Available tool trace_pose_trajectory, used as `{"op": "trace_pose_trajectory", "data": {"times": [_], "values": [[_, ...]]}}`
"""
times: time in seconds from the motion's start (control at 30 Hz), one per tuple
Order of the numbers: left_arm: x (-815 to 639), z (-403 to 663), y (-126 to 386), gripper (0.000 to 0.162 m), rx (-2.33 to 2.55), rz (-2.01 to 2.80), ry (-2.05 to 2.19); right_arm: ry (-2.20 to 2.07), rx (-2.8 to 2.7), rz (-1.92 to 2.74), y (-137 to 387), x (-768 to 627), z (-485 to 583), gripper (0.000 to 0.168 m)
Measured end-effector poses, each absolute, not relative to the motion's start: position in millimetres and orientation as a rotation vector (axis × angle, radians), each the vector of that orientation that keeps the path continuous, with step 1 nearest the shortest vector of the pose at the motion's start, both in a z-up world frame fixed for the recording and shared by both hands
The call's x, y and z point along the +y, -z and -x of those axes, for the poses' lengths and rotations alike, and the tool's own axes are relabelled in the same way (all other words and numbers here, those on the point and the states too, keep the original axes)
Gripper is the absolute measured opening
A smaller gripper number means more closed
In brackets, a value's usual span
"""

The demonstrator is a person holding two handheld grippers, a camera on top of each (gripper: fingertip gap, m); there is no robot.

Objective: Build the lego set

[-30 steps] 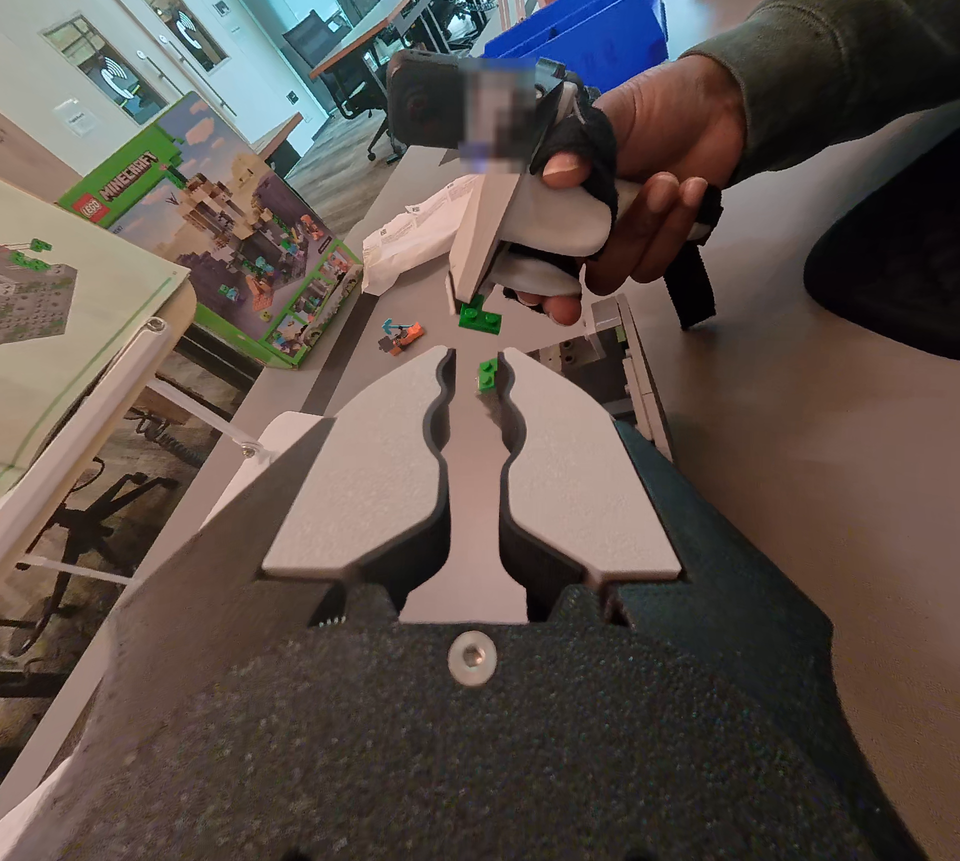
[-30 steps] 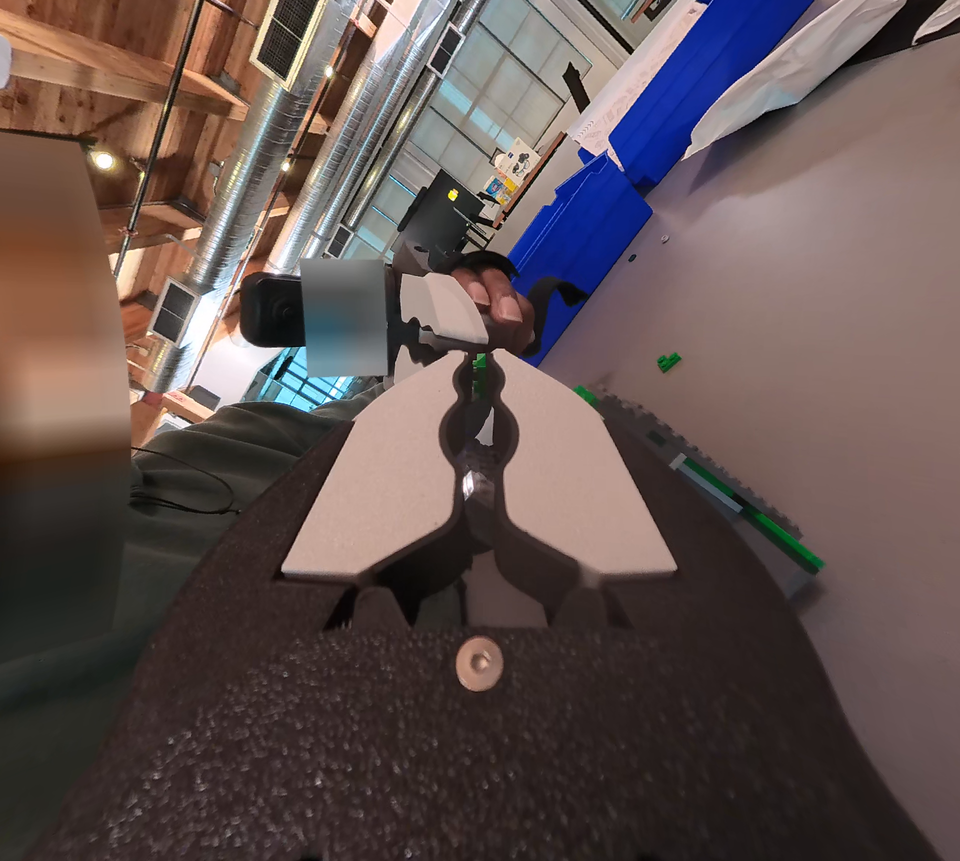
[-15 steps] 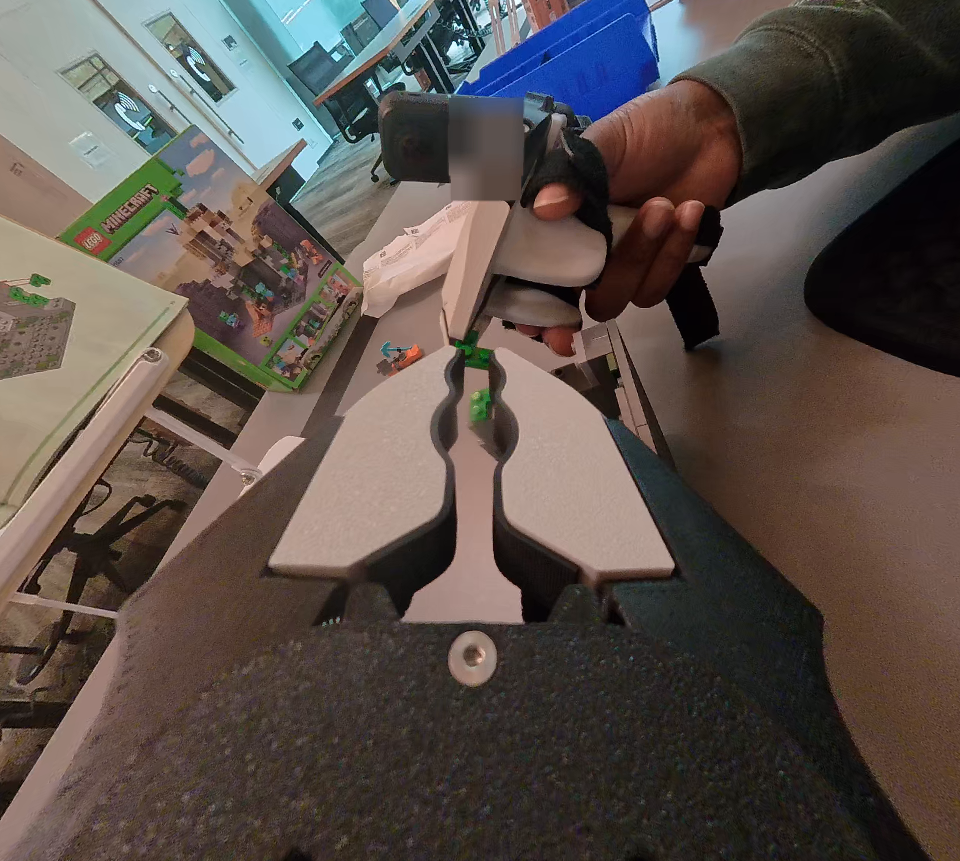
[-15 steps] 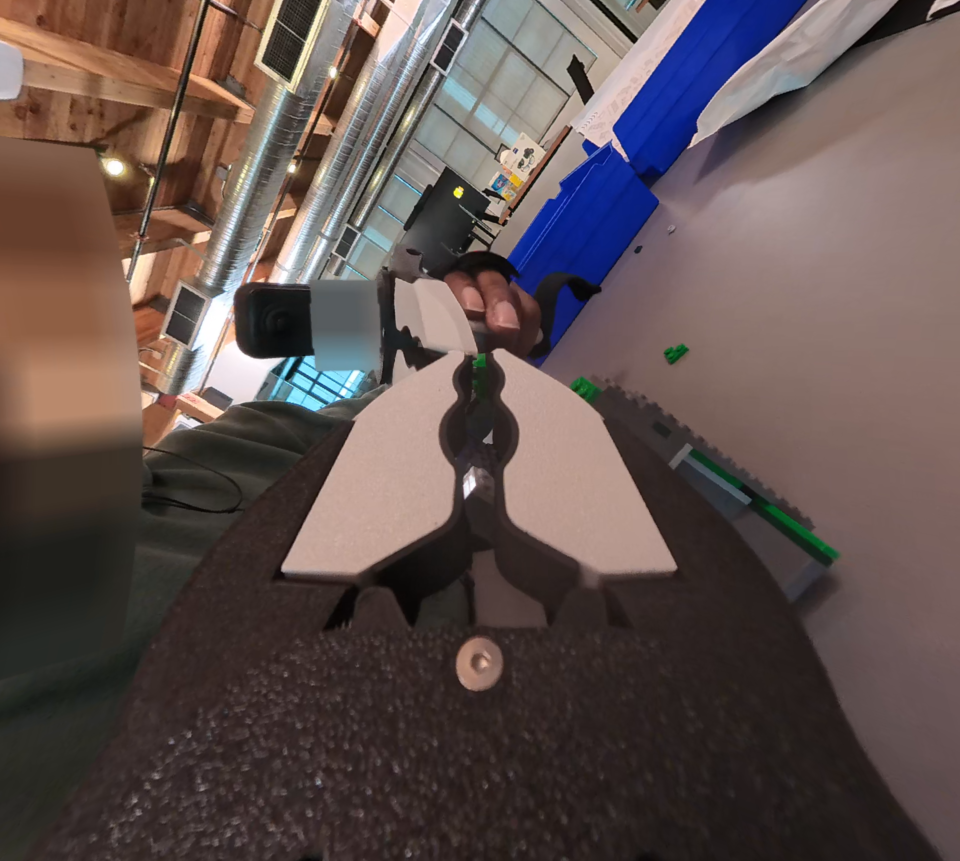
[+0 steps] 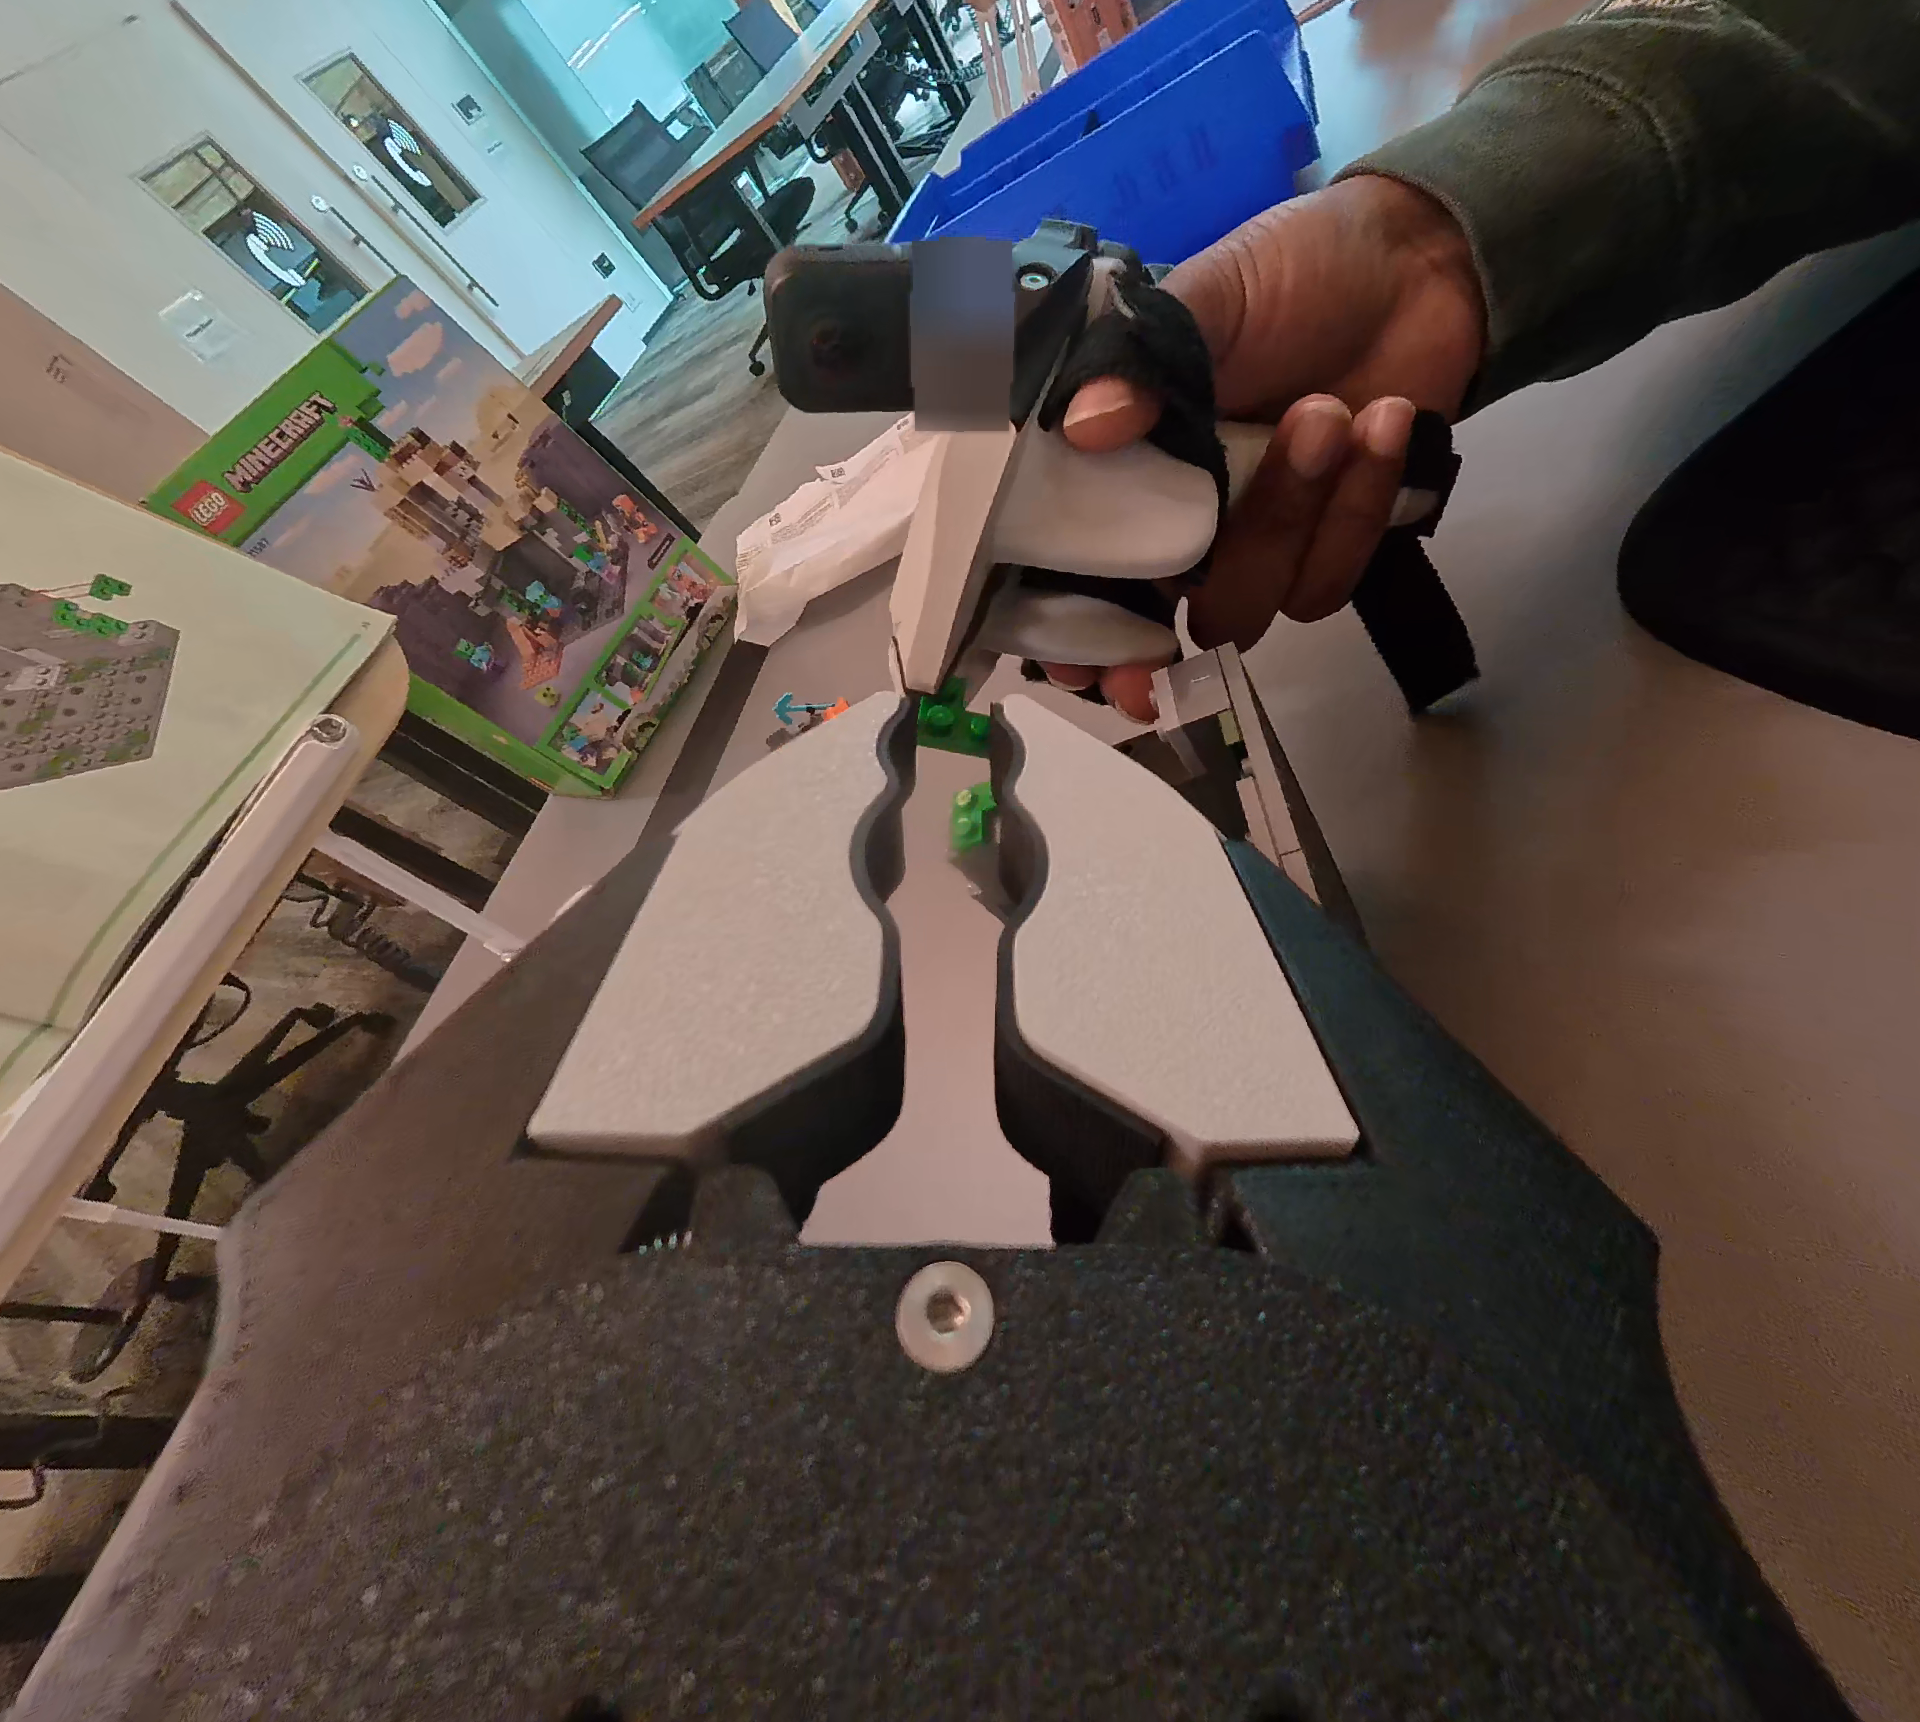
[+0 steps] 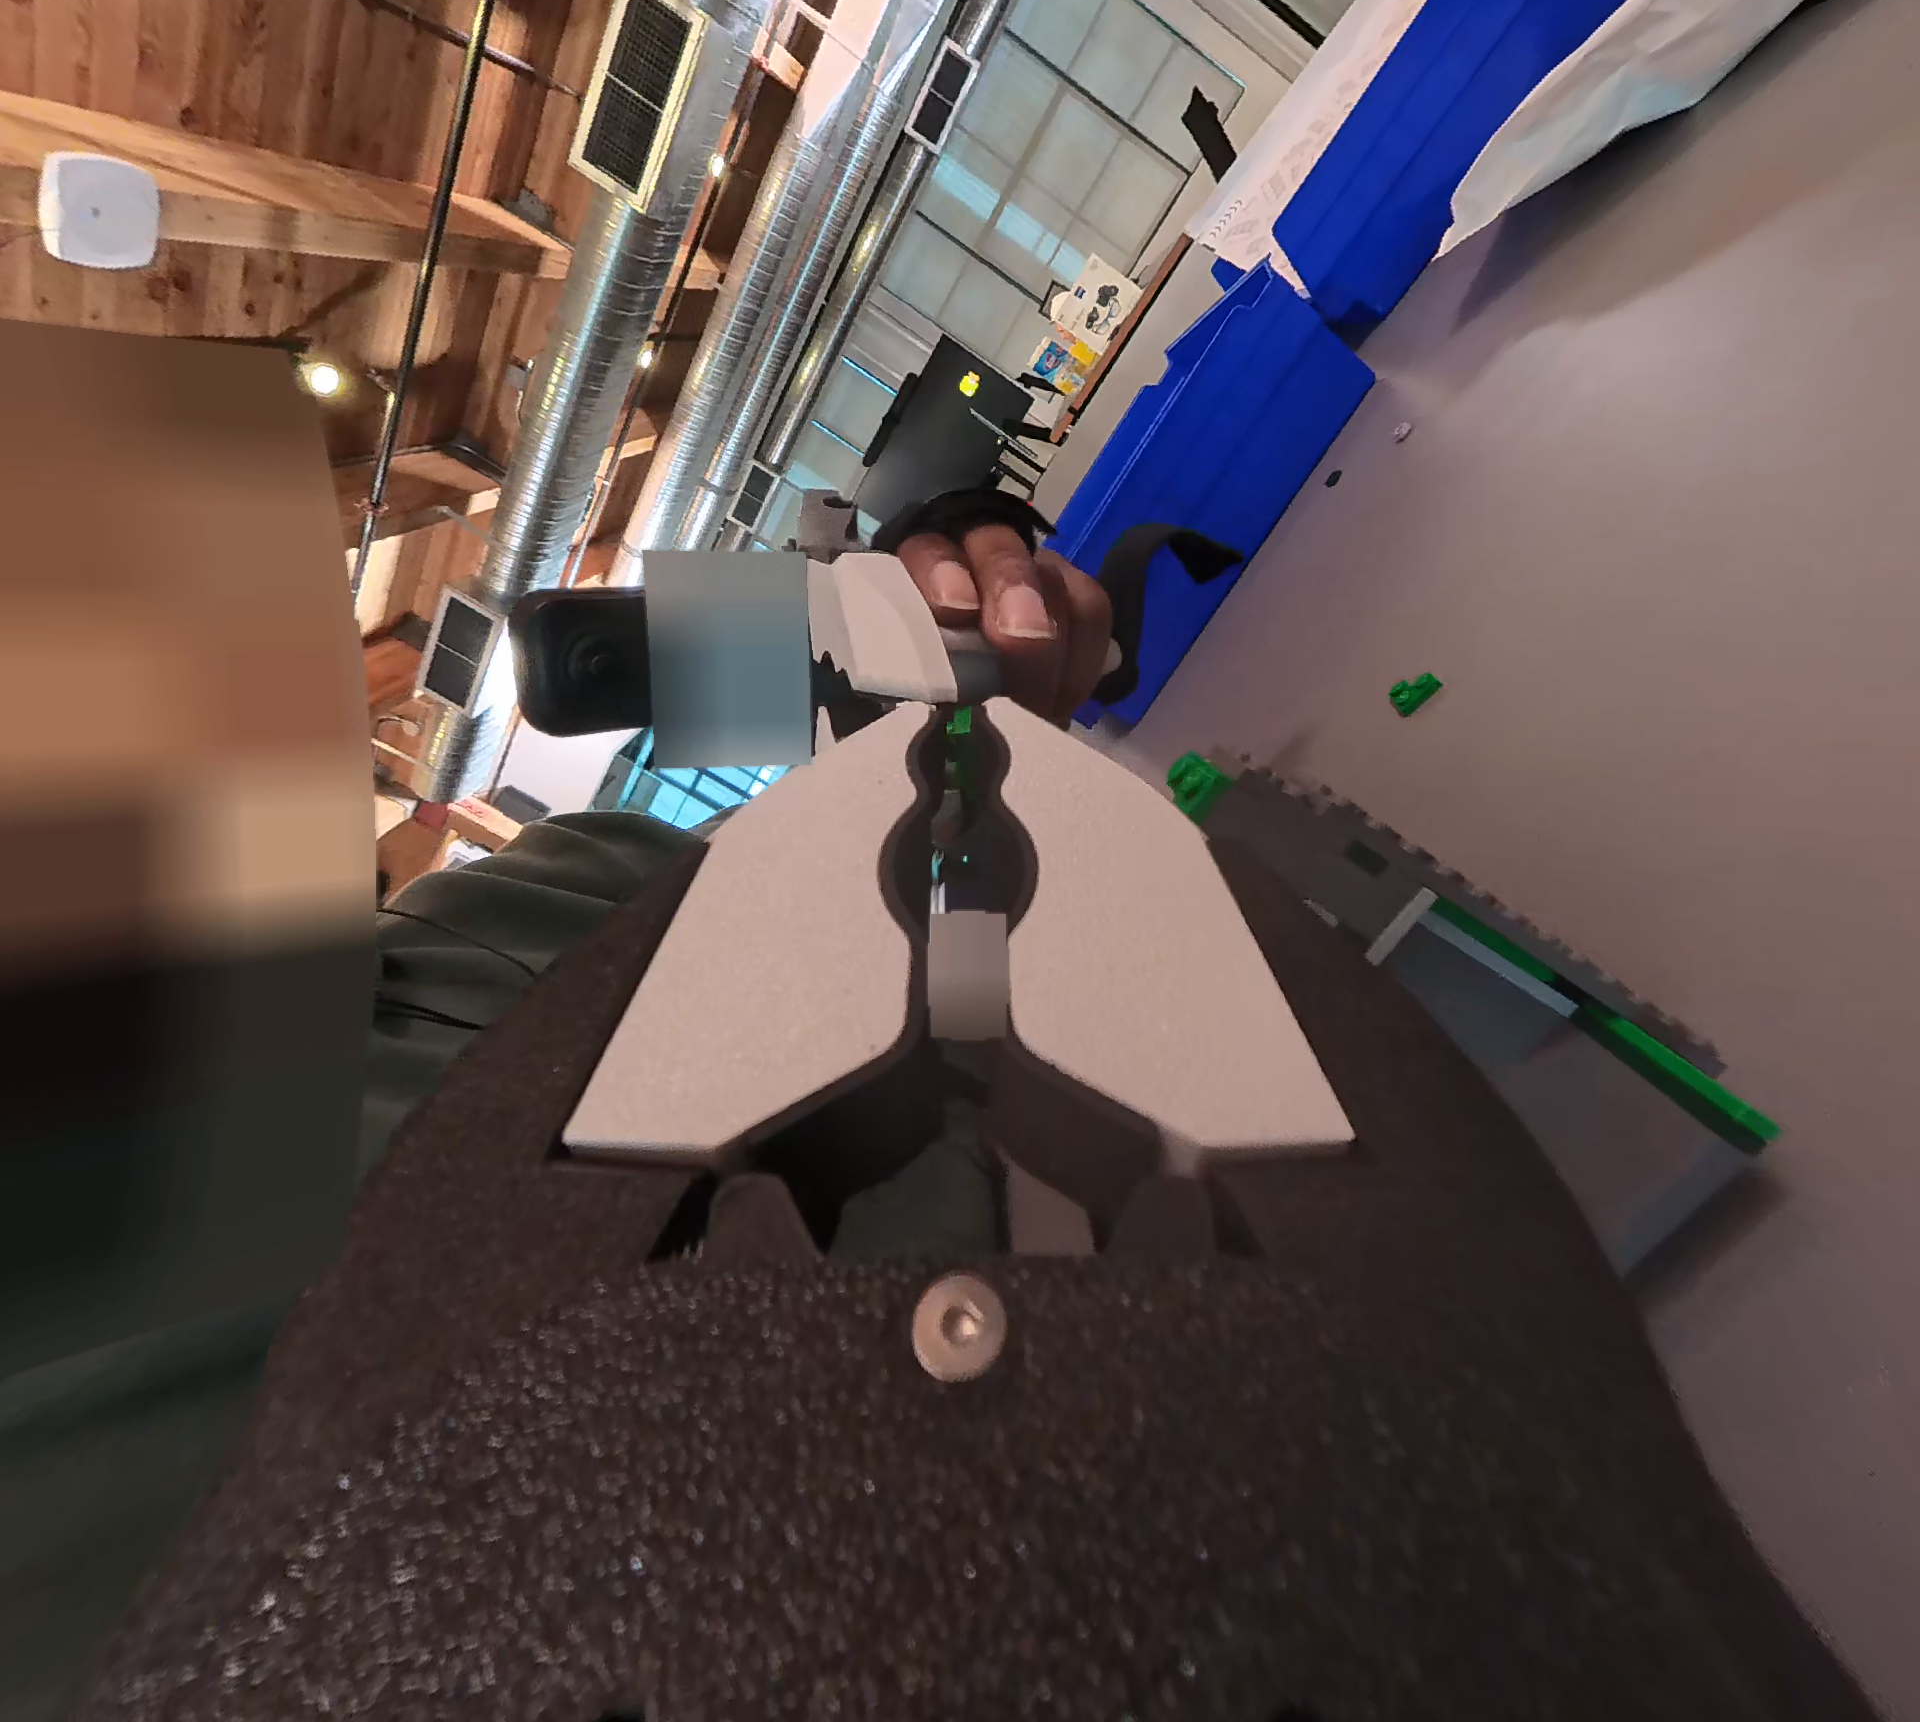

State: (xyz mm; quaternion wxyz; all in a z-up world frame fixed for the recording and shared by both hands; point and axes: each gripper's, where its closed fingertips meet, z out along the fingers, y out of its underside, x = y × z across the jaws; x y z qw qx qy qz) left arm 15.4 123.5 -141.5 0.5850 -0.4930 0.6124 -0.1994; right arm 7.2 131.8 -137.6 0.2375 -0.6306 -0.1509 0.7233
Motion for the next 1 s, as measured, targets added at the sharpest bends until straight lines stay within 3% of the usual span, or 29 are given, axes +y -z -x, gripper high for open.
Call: {"op": "trace_pose_trajectory", "data": {"times": [0.13,0.57,0.8,1.0], "values": [[121.7,-15.5,143.1,0.019,1.473,1.105,0.406,-2.048,-0.384,1.717,133.1,130.5,-8.5,0.004],[118.1,-17.0,143.1,0.016,1.434,1.174,0.542,-1.955,-0.474,1.753,138.4,129.1,-10.6,0.01],[116.4,-15.8,160.6,0.015,1.336,1.484,0.888,-1.573,-0.733,1.764,152.2,132.3,-23.1,0.008],[119.4,-16.7,170.0,0.015,1.295,1.647,0.946,-1.212,-1.07,1.7,165.5,128.9,-30.0,0.007]]}}
